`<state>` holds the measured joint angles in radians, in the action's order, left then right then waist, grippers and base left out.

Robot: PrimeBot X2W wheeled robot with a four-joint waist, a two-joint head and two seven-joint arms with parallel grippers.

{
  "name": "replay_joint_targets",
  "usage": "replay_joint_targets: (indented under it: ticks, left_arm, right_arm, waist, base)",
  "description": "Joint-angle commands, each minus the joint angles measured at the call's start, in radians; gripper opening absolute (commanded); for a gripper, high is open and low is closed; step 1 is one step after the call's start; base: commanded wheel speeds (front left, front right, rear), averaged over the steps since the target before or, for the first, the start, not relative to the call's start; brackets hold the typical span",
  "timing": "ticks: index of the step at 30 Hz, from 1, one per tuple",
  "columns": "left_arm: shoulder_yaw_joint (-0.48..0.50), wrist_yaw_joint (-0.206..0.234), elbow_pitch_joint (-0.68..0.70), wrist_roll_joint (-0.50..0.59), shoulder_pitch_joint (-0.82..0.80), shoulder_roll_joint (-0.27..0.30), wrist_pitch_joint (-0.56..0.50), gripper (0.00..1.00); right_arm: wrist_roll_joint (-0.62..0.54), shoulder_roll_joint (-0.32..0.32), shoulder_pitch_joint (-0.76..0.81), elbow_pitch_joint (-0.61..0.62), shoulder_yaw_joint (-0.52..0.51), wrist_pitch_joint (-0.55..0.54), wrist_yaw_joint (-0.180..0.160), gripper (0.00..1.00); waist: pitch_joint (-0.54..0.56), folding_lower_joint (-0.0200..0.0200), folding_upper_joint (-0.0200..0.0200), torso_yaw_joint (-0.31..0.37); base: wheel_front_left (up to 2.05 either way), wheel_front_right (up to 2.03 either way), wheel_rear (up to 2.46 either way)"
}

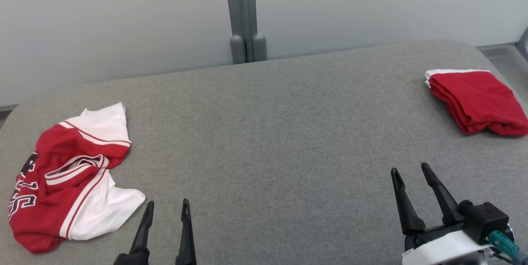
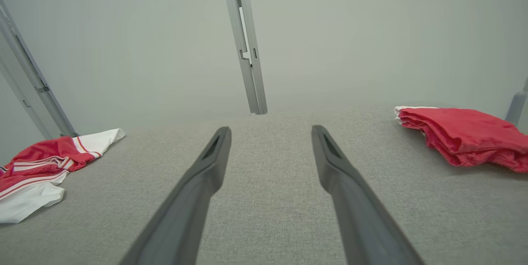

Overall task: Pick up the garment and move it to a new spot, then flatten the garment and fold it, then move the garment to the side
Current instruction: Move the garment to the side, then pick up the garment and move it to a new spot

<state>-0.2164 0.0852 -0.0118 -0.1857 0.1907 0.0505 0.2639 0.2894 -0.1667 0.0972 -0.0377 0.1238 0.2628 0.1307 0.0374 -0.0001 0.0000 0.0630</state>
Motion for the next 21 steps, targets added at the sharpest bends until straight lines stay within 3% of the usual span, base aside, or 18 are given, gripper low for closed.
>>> replay_joint_targets:
  ticks: [1, 21]
  left_arm:
    - [0.004, 0.009, 0.008, -0.009, 0.023, 0.000, 0.000, 1.00]
    - [0.004, -0.017, 0.033, -0.007, 0.092, 0.000, 0.001, 1.00]
  right_arm:
    - [-0.006, -0.002, 0.020, 0.006, 0.006, 0.003, 0.000, 1.00]
    - [0.009, 0.001, 0.081, -0.001, 0.007, 0.003, 0.000, 1.00]
  waist:
    - [0.042, 0.0001, 0.0000, -0.006]
    - [0.055, 0.0001, 0.0000, -0.018]
  base:
    - [0.00, 0.00, 0.00]
    - [0.00, 0.00, 0.00]
